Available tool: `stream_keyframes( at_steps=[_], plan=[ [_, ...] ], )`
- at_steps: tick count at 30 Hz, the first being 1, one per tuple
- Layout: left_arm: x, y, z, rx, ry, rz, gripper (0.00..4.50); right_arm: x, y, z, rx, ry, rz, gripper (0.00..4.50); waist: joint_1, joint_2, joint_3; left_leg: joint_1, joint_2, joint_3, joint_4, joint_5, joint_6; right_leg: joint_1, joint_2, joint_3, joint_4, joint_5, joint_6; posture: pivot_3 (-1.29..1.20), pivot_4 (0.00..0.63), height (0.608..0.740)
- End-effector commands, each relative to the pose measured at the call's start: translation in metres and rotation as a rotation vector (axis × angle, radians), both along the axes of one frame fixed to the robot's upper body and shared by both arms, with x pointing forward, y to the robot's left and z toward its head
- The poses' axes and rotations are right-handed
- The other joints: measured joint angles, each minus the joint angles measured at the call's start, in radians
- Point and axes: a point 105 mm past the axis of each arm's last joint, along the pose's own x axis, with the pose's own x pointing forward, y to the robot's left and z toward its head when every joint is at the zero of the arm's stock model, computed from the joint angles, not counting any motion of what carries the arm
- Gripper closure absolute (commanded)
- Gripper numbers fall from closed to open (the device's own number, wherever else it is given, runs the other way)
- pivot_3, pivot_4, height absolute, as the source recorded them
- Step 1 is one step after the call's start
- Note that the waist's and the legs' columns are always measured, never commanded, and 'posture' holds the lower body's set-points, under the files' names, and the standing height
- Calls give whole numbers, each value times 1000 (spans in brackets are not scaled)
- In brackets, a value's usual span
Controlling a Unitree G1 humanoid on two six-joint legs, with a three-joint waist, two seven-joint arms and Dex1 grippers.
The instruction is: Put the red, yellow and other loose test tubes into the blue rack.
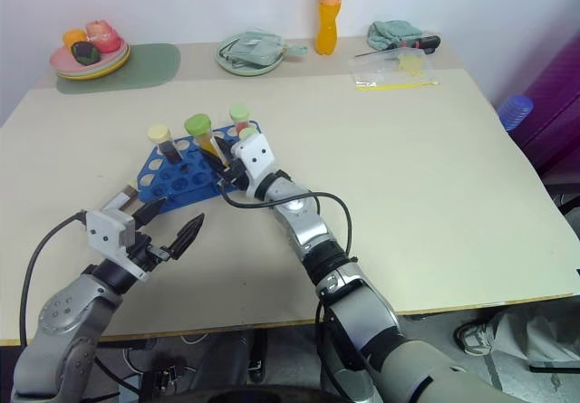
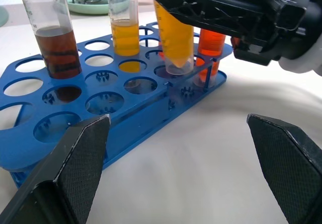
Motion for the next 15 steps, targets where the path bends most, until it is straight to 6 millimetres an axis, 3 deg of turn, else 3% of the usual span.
stream_keyframes(
  at_steps=[1,15],
  plan=[
    [-3,-4,10,7,-38,-23,0,-12,33,15,50,8,70,3727,0,0,0,0,0,0,0,0,0,0,0,0,0,0,0,0,150,740],
    [-4,-2,4,7,-28,-21,0,-19,43,12,31,10,120,3727,-1,0,0,0,0,0,0,0,0,0,0,0,0,0,0,0,150,740]
  ],
)
